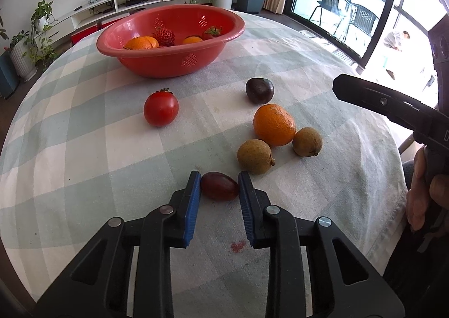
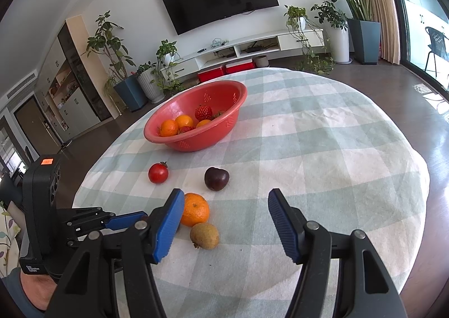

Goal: Organize fruits
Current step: 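Withdraw both tools and move the left tool onto the red plum, then grasp a kiwi with the right tool while the left tool holds the red plum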

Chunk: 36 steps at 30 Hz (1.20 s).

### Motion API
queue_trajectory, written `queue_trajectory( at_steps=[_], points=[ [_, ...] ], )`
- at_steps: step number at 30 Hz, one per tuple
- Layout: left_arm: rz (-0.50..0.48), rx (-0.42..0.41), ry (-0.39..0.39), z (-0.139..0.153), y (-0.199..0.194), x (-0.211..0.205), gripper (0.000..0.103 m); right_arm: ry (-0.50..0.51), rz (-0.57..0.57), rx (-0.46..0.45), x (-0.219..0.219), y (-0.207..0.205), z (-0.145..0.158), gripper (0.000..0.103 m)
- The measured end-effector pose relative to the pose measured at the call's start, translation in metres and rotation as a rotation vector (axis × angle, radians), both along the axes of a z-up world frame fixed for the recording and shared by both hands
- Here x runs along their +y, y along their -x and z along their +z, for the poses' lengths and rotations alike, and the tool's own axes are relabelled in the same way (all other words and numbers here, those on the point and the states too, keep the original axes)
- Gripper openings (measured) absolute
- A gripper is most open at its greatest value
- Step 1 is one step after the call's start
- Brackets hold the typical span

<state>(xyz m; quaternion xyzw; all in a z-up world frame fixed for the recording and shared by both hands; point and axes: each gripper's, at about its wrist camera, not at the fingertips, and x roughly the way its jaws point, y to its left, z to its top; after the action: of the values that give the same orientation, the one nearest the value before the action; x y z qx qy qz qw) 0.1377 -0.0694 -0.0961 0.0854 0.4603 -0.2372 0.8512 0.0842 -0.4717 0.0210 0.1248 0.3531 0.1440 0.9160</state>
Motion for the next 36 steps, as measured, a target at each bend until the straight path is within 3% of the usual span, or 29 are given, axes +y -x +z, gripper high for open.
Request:
queue_trajectory(
  at_steps=[12,19,23,36],
  points=[
    [0.023,-0.009,0.026,0.004,0.005,0.014,0.025,0.030,0.000,0.005,0.000,0.005,0.003,0.066],
    [0.049,-0.020,0.074,0.014,0.011,0.031,0.025,0.153,0.096,0.072,0.033,0.011,-0.013,0.066],
    [0.055,-0.027,0.099,0.018,0.015,0.038,0.025,0.223,0.139,0.122,0.050,0.008,-0.028,0.057],
    [0.055,-0.026,0.135,0.020,0.020,0.043,0.025,0.219,0.137,0.138,0.054,0.003,-0.035,0.046]
  ],
)
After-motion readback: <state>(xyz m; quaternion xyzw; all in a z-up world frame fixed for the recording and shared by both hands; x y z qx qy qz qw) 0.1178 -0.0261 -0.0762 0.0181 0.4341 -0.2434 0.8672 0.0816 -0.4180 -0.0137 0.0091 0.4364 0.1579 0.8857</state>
